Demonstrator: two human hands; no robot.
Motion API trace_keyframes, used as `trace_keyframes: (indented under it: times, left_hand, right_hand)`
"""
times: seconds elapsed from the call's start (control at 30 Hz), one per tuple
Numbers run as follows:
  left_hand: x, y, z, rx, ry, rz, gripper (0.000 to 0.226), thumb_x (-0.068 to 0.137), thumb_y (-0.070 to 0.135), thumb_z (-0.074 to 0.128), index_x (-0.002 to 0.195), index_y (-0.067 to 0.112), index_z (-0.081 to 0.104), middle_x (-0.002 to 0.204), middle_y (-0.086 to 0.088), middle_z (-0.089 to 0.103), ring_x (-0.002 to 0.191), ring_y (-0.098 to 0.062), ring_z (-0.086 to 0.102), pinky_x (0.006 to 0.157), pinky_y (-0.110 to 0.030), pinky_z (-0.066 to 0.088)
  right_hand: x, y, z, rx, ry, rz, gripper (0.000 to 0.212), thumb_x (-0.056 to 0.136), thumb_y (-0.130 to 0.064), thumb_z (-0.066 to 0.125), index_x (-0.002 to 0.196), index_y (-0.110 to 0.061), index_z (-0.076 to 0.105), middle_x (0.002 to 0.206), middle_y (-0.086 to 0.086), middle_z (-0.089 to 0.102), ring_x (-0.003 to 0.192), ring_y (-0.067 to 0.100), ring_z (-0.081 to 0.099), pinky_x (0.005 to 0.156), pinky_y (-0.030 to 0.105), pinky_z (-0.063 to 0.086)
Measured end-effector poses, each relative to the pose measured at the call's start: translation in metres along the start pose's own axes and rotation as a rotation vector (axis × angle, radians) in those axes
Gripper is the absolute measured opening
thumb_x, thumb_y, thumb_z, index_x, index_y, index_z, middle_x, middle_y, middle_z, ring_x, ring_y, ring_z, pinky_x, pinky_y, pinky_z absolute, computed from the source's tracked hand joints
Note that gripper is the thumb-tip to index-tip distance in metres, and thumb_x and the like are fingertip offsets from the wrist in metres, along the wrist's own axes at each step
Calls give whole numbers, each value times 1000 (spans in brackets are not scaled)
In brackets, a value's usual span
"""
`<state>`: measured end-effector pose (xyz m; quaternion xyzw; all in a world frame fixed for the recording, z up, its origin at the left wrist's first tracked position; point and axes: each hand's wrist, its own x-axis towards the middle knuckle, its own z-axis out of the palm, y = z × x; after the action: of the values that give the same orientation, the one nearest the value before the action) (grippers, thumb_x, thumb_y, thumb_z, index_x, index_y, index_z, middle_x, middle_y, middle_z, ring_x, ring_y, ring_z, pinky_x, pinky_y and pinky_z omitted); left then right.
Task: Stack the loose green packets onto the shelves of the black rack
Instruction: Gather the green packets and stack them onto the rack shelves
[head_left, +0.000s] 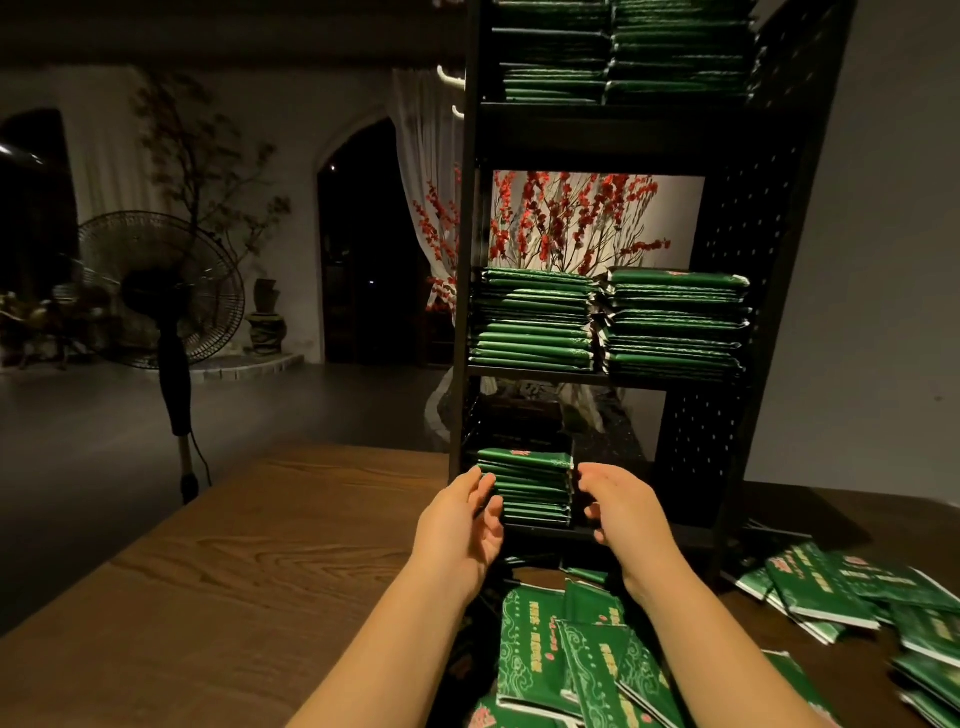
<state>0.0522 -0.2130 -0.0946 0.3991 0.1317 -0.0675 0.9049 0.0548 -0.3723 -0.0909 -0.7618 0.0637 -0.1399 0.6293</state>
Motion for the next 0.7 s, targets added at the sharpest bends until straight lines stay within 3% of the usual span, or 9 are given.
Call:
trace_keyframes:
  times: [0.1,0.2,0.3,0.43,0.5,0.6,0.7]
  left_hand:
    - [-2,-3,-18,241,25,104,13,95,21,59,99,10,64,81,1,60,59,-11,49,55,-23,40]
    - [-9,-7,-40,585,22,295,10,95,21,61,98,15,67,95,-1,67,81,-17,61,76,-35,51]
    - [-20,-10,-53,837,-12,434,7,95,18,61,98,18,67,93,-3,67,75,-13,58,72,-28,46]
    - [-31,-18,-78,1167,47,584,7,95,23,58,93,29,61,86,4,67,76,-12,58,68,-27,46]
    - [-29,-20,-92,1376,130,635,7,94,28,56,99,33,58,94,9,65,93,-15,58,81,-35,52]
    - [-32,-19,-101,1623,170,517,41,91,41,56,130,30,50,126,7,59,122,-22,48,100,-42,46]
    - [-39,-20,-97,1858,85,392,62,86,52,55,143,30,41,138,2,52,130,-25,42,104,-42,40]
  right_hand:
    - [-19,4,-7,-129,48,-165,18,100,-17,50,108,-20,65,100,-3,64,84,8,56,64,21,41]
    - [-40,11,-8,-265,-11,-251,15,98,-16,52,95,-22,66,85,-1,63,75,10,55,59,18,39]
    - [-55,15,-9,-418,-84,-345,16,98,-17,53,89,-25,64,80,-7,60,73,5,53,56,13,35]
    - [-70,18,-12,-700,-171,-437,14,99,-22,49,100,-28,62,95,-15,57,81,0,51,64,14,37]
    - [-72,23,-13,-805,-211,-449,14,99,-26,49,105,-30,61,101,-13,57,90,2,52,76,18,43]
    - [-72,33,-13,-915,-323,-412,27,99,-29,48,126,-28,56,126,-10,55,116,10,52,94,25,43]
    - [-75,38,-9,-991,-442,-372,46,99,-31,47,145,-28,42,148,-9,43,134,12,42,108,30,37]
